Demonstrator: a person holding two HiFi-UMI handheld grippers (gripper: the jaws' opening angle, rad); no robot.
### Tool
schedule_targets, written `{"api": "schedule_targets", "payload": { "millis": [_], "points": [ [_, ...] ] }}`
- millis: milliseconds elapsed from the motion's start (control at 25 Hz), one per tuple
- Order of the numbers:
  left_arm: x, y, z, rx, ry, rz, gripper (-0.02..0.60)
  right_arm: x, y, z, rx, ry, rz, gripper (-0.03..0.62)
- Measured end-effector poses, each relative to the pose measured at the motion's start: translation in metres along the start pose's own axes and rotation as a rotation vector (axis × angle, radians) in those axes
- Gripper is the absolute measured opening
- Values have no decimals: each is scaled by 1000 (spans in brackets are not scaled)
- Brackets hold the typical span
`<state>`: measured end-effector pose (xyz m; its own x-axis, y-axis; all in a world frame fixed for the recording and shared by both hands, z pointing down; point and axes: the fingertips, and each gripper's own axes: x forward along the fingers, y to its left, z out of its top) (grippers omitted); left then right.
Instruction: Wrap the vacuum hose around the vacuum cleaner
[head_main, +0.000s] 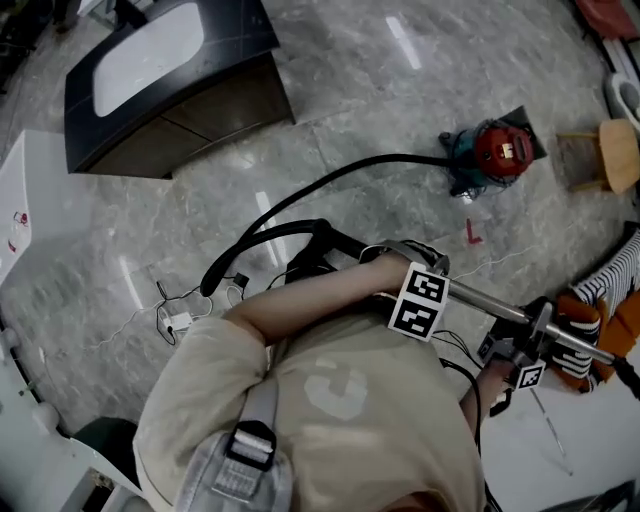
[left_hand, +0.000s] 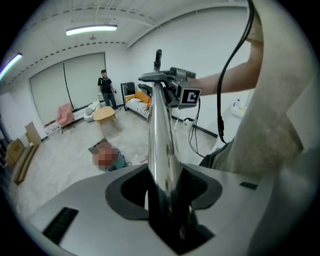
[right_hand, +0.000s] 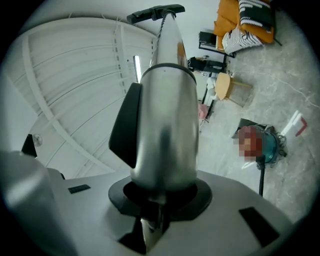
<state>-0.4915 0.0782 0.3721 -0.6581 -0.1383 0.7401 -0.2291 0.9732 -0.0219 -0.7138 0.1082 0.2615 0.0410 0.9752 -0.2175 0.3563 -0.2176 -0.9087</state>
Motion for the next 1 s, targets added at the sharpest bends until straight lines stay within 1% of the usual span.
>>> {"api": "schedule_targets", "payload": {
  "millis": [120,240,320,400,440,520,600,640,760,840,920,1000],
  "points": [
    [27,23,7,3,104,72,178,25,-20,24,16,47,47,81],
    [53,40,28,-65,148,121,178,43,-32,57,22,101,88,81],
    [70,51,37,-112,196,157,178,54,-37,79,24,139,111,81],
    [87,60,46,-141,238,186,178,66,-42,101,22,179,139,81],
    [94,66,52,-157,246,202,178,74,-45,110,21,202,154,81],
    [101,88,58,-188,254,254,175,101,-52,119,26,246,191,81],
    [102,114,56,-214,256,330,161,131,-60,118,27,291,232,81],
    [105,120,58,-228,246,361,161,139,-59,120,19,314,243,81],
    [120,118,82,-258,195,429,152,146,-45,135,-23,378,263,81],
    [124,128,88,-254,183,484,140,158,-36,140,-46,410,303,81],
    [129,143,85,-256,176,523,129,176,-33,137,-65,445,338,81],
    [136,157,78,-263,173,531,124,192,-37,131,-77,475,346,81]
  ]
}}
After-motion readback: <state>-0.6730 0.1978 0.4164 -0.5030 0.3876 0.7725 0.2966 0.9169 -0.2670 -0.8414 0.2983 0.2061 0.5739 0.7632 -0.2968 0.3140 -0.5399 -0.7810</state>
